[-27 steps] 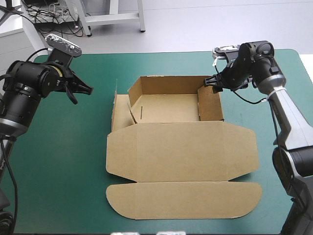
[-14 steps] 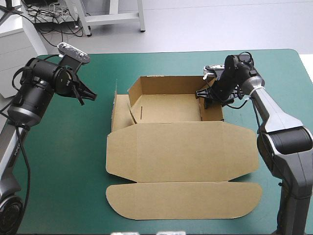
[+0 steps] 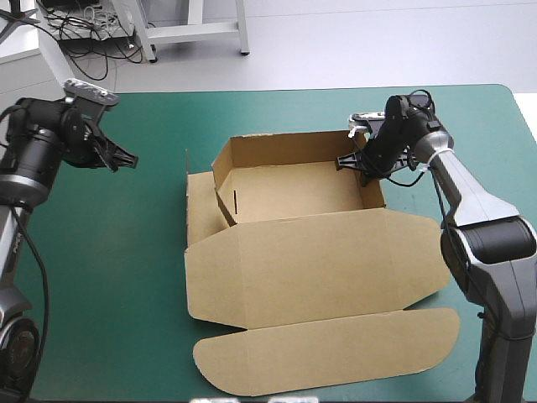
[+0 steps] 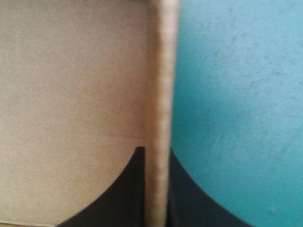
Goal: Fold the box
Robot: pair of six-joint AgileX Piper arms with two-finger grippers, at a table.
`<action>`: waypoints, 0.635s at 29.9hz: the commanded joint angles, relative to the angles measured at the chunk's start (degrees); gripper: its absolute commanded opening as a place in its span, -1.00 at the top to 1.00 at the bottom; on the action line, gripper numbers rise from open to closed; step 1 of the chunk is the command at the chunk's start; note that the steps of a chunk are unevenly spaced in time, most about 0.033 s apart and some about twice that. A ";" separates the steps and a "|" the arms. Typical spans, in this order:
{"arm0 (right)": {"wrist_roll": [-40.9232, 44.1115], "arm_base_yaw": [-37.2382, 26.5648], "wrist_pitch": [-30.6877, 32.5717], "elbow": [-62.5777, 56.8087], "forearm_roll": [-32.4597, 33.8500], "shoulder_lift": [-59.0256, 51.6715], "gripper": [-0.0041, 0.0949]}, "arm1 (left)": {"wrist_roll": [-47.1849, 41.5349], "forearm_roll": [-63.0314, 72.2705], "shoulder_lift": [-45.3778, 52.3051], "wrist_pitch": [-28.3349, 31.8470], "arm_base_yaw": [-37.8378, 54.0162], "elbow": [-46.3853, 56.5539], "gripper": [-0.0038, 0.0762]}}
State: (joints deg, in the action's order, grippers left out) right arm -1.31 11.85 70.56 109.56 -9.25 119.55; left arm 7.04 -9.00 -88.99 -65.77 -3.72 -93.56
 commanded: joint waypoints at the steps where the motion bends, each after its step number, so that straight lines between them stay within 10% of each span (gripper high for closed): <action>1: -1.56 -0.55 1.22 1.59 -3.78 -6.63 0.96 | 0.96 7.74 2.30 2.25 7.10 -1.40 0.93; 11: -3.93 -1.57 1.22 1.59 -11.77 -17.35 0.96 | 13.35 41.09 2.30 -2.25 27.93 -1.40 0.93; 19: -6.51 -6.15 1.22 1.59 -23.02 -21.56 0.96 | 18.17 39.27 2.30 -2.23 29.20 -1.40 0.93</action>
State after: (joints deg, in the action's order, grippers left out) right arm -7.24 7.27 71.23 109.55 -27.51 102.23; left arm 22.42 28.34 -89.08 -69.29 25.31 -93.56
